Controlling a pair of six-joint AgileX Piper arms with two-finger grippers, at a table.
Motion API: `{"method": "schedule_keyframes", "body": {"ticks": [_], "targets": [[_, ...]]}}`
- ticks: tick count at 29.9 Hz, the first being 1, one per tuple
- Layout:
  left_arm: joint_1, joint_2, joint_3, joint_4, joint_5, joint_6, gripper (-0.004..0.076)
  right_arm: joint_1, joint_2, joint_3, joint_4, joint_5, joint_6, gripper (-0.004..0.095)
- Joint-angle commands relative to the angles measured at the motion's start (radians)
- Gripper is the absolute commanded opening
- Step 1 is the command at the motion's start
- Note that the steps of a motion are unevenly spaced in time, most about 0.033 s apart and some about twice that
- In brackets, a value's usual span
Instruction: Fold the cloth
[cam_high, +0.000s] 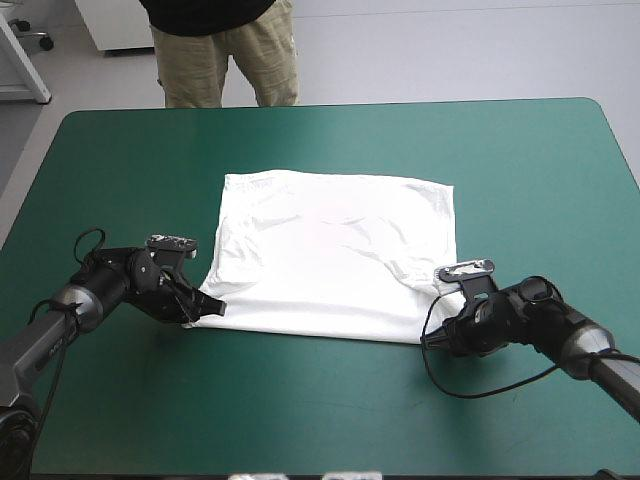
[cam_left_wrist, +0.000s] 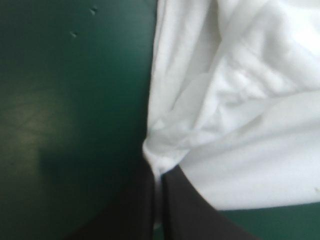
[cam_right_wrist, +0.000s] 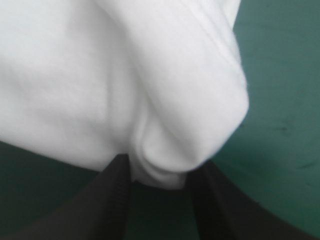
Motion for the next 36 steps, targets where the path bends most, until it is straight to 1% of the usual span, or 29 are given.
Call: {"method": "schedule_keyframes", "body": {"ticks": [1, 3, 4, 9, 12, 14, 19, 21, 24, 26, 29, 33, 36], "targets": [[-0.008, 0.003, 0.001, -0.03, 0.008, 0.002, -0.0009, -0.001, 0.01, -0.007, 0.02, 0.006, -0.048, 0.0183], [-0.008, 0.003, 0.001, -0.03, 0.003, 0.002, -0.0009, -0.001, 0.003, 0.001, 0.031, 0.028, -0.077, 0.0011], [-0.008, 0.001, 0.001, -0.026, 0.003, 0.002, -0.0009, -0.001, -0.004, 0.003, 0.031, 0.035, -0.079, -0.0015], [-0.008, -0.032, 0.001, -0.024, 0.003, 0.002, -0.0009, -0.001, -0.093, 0.006, 0.018, 0.049, -0.063, -0.0017], [-0.008, -0.073, 0.001, -0.021, 0.019, 0.002, -0.0009, -0.001, -0.166, 0.006, 0.02, 0.091, -0.052, -0.0017], [-0.008, -0.112, 0.001, -0.021, 0.05, 0.002, -0.0009, -0.001, -0.223, 0.006, 0.02, 0.133, -0.048, -0.0017], [-0.01, -0.24, 0.0, -0.026, 0.17, 0.004, -0.0009, -0.001, -0.361, -0.004, 0.024, 0.207, -0.033, -0.0017], [-0.01, -0.305, -0.002, -0.026, 0.182, 0.004, -0.0009, -0.001, -0.398, -0.027, 0.024, 0.248, -0.024, -0.0017], [-0.01, -0.366, -0.029, -0.021, 0.185, -0.008, -0.0009, -0.001, -0.42, -0.084, 0.018, 0.28, -0.023, -0.0017], [-0.01, -0.371, -0.062, -0.021, 0.183, -0.012, -0.0009, -0.001, -0.418, -0.128, 0.005, 0.289, -0.025, -0.0017], [-0.01, -0.34, -0.119, -0.021, 0.15, -0.017, -0.0009, -0.001, -0.389, -0.2, -0.035, 0.274, -0.025, -0.0017], [-0.008, -0.235, -0.238, -0.021, 0.127, -0.035, -0.0009, -0.007, -0.307, -0.288, -0.082, 0.252, -0.022, -0.0017], [-0.008, -0.125, -0.348, -0.021, 0.119, -0.035, -0.0009, -0.053, -0.222, -0.346, -0.078, 0.211, -0.06, -0.0017]]}}
